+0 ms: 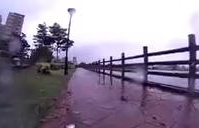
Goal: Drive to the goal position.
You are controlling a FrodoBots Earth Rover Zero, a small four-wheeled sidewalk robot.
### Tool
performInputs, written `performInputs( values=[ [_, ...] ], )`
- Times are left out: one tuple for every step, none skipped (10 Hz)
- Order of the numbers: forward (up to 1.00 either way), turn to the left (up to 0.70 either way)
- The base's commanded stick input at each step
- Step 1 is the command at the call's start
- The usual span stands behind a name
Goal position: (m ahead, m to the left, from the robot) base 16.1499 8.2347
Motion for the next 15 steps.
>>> performInputs(
  values=[
    [1.0,0.0],
    [1.0,0.0],
    [1.0,0.08],
    [1.0,0.2],
    [1.0,0.38],
    [1.0,0.4],
    [1.0,0.39],
    [1.0,0.32],
    [1.0,0.1],
    [1.0,0.02],
    [1.0,0.0],
    [1.0,0.0],
    [1.0,0.0],
    [1.0,0.0],
    [1.0,0.0]
  ],
)
